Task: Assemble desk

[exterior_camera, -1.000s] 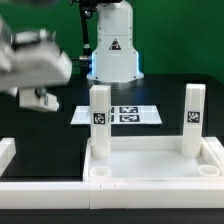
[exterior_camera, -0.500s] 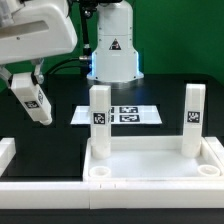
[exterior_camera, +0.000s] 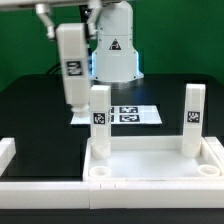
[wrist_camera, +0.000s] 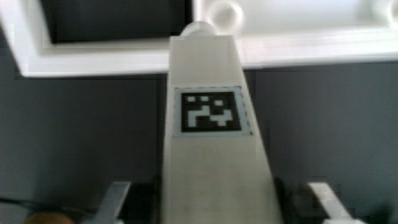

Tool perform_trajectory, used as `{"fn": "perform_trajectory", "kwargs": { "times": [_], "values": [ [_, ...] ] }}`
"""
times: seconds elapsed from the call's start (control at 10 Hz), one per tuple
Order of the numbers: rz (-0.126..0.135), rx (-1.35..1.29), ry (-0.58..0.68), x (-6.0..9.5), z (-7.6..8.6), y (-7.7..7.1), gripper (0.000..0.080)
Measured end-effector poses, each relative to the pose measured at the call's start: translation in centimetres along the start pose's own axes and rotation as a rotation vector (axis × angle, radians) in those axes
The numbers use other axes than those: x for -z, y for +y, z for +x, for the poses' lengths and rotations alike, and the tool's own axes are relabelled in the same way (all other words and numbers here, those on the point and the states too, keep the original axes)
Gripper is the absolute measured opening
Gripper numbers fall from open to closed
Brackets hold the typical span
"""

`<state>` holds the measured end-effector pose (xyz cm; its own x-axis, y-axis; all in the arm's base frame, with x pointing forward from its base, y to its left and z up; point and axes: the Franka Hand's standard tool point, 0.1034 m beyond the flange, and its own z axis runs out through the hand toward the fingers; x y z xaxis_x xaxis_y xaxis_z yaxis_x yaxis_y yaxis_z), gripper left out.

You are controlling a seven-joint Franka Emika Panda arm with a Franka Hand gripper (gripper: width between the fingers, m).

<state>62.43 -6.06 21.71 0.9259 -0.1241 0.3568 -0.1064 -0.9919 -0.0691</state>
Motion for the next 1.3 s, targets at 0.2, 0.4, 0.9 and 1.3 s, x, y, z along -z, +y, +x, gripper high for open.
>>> {"fn": "perform_trajectory", "kwargs": {
  "times": [0.2, 0.4, 0.9, 1.3],
  "values": [
    [-0.027, 0.045, 0.086, -0.3, -0.5, 1.1, 0.0285],
    [-0.023, 0.050, 0.074, -0.4, -0.7, 0.8, 0.0285],
    [-0.005, -0.118, 0.011, -3.8, -3.9, -11.2, 0.0286],
    [-0.017, -0.095, 0.014, -3.9, -4.0, -11.2, 0.0287]
  ]
}}
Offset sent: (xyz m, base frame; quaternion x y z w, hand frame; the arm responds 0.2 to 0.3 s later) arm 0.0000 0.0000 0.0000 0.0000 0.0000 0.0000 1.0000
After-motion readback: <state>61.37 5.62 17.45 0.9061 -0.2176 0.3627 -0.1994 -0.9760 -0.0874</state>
